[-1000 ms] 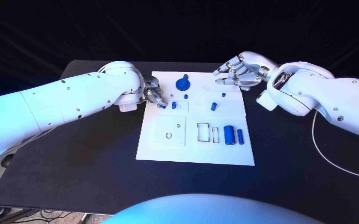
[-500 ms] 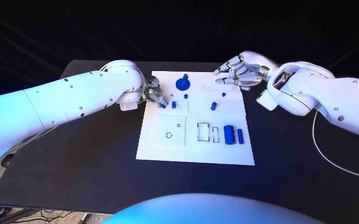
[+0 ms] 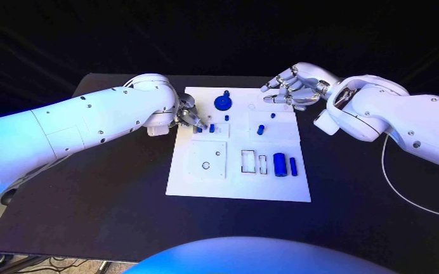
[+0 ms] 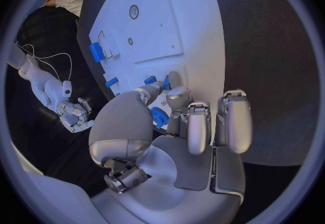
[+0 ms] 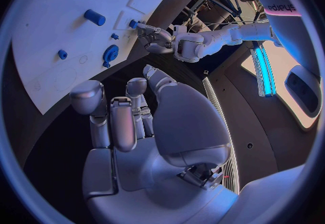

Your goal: Assemble the parts on the task board

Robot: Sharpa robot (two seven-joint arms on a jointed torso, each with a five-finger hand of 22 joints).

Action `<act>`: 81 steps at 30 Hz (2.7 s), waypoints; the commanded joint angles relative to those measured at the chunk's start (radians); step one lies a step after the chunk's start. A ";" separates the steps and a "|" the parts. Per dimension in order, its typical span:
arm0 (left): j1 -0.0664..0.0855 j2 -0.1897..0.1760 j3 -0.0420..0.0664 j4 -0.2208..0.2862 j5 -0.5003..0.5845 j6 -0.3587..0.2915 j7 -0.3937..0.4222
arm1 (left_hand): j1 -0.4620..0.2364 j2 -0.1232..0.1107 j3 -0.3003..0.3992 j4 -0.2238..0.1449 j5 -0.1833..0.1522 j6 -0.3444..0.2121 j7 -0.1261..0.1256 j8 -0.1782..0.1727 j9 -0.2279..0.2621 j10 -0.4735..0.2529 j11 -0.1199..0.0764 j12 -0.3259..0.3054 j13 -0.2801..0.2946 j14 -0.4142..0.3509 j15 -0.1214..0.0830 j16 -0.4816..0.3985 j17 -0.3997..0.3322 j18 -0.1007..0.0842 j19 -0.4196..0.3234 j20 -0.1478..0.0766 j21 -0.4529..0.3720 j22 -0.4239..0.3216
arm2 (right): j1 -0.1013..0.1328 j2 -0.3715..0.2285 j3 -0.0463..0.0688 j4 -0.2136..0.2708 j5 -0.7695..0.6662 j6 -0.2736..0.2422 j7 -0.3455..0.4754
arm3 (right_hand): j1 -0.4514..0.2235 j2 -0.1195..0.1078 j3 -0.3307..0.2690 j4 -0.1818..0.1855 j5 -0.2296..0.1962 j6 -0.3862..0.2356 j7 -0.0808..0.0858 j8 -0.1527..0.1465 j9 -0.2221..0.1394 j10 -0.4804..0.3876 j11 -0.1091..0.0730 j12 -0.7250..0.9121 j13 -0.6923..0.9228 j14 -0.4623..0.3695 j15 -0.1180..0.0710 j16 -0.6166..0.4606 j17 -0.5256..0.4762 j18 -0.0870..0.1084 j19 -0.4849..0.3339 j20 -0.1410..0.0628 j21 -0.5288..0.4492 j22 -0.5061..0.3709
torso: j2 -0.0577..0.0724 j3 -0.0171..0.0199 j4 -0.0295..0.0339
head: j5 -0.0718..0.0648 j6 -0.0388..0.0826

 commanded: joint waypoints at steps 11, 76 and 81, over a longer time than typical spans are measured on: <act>-0.009 0.001 -0.006 0.000 0.012 -0.007 -0.019 | -0.047 -0.013 -0.094 0.043 -0.006 0.022 -0.001 -0.006 -0.006 0.017 -0.003 0.010 0.009 0.107 -0.008 0.002 0.263 -0.015 0.056 -0.010 0.010 0.144 | -0.001 0.000 0.000 0.000 0.000 0.012 0.009 | -0.006 0.002 0.003 0.001 0.002 0.008 -0.002 0.003 -0.001 -0.003 -0.004 0.001 0.001 0.048 0.001 -0.006 0.000 0.016 -0.006 0.003 -0.004 -0.001 | 0.000 -0.0011 0.0005 | -0.001 0.001; -0.047 0.142 -0.024 -0.122 -0.442 -0.391 0.505 | 0.457 -0.032 -0.216 -0.073 0.002 0.020 0.115 -0.448 -0.541 -0.304 0.126 -0.811 -0.887 -0.003 0.093 -0.244 -0.122 0.076 -0.039 0.076 -0.520 -0.315 | -0.003 0.010 0.000 -0.009 0.002 0.014 0.018 | -0.008 0.003 0.005 0.002 0.004 0.008 -0.002 0.002 -0.001 -0.004 -0.005 -0.002 -0.003 0.048 0.001 -0.009 -0.003 0.017 -0.006 0.003 -0.007 -0.005 | 0.002 -0.0020 -0.0018 | -0.025 0.026; -0.048 0.151 -0.024 -0.131 -0.453 -0.369 0.490 | 0.463 -0.027 -0.204 -0.077 0.002 0.043 0.112 -0.448 -0.547 -0.278 0.121 -0.818 -0.895 0.010 0.088 -0.226 -0.109 0.065 -0.019 0.072 -0.445 -0.248 | -0.003 0.010 0.000 -0.009 0.002 0.015 0.018 | -0.008 0.003 0.005 0.002 0.004 0.008 -0.002 0.002 -0.001 -0.004 -0.005 -0.002 -0.003 0.048 0.001 -0.009 -0.003 0.017 -0.006 0.003 -0.007 -0.005 | 0.001 -0.0012 -0.0018 | -0.026 0.025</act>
